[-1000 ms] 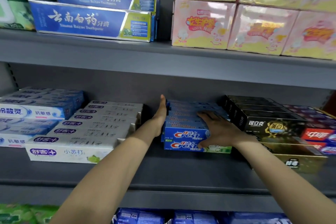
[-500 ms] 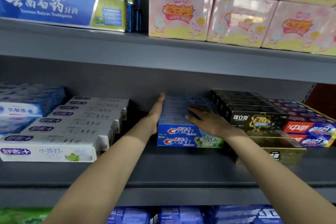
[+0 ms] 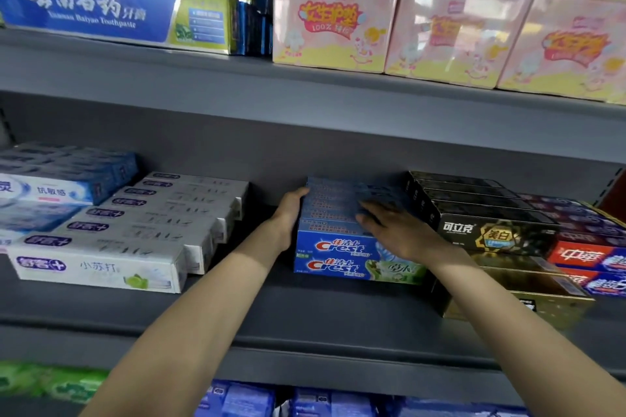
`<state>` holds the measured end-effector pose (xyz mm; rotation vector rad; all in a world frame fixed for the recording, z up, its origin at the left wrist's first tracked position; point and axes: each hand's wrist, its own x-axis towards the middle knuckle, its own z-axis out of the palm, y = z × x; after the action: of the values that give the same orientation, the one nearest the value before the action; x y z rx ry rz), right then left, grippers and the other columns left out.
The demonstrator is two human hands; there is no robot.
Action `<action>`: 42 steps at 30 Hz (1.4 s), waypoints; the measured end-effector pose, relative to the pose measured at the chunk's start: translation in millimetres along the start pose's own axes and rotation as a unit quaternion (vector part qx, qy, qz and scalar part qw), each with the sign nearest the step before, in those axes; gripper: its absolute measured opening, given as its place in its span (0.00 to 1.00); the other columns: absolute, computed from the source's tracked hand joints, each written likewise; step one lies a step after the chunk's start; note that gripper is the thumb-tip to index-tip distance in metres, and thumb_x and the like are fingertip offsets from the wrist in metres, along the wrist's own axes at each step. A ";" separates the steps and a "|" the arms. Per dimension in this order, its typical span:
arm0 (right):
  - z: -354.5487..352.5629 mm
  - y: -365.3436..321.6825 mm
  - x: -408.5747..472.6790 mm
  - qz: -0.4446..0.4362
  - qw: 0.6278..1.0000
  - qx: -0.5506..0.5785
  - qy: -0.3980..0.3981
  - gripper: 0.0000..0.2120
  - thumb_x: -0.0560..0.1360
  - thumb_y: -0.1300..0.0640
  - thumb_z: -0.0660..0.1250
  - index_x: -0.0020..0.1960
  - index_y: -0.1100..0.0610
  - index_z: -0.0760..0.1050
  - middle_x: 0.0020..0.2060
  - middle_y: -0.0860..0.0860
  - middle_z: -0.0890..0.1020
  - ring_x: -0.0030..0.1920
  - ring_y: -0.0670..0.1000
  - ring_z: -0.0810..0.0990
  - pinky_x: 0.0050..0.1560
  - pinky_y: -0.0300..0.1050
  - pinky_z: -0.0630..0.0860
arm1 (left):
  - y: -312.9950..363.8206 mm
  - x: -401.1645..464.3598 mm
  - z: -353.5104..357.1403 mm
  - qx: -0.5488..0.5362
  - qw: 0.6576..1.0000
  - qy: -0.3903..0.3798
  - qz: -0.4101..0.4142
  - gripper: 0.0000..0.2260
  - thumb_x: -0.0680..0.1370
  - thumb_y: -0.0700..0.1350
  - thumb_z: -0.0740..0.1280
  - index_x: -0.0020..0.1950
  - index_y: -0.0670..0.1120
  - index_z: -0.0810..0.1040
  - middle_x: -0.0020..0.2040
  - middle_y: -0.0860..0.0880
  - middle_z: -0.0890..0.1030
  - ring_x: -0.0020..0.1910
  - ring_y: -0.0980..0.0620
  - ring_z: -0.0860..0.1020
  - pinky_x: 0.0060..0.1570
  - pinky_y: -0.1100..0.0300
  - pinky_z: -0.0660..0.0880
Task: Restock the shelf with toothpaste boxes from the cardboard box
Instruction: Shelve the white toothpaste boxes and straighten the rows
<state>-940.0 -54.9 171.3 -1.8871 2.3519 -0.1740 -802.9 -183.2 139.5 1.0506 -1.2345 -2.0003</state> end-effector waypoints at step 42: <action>4.2 3.7 -27.4 -0.017 0.996 -0.090 -0.011 0.46 0.74 0.32 0.55 0.77 0.58 0.39 0.77 0.52 0.42 0.77 0.48 0.43 0.75 0.43 0.43 | -10.6 -44.7 7.2 0.064 0.994 0.023 0.088 0.14 0.83 0.49 0.55 0.44 0.44 0.75 0.38 0.45 0.80 0.35 0.50 0.78 0.37 0.60 0.74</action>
<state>-937.0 -27.4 167.1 -1.9971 2.3952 0.0578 -785.5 -140.7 146.4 1.0033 -1.3964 -1.7744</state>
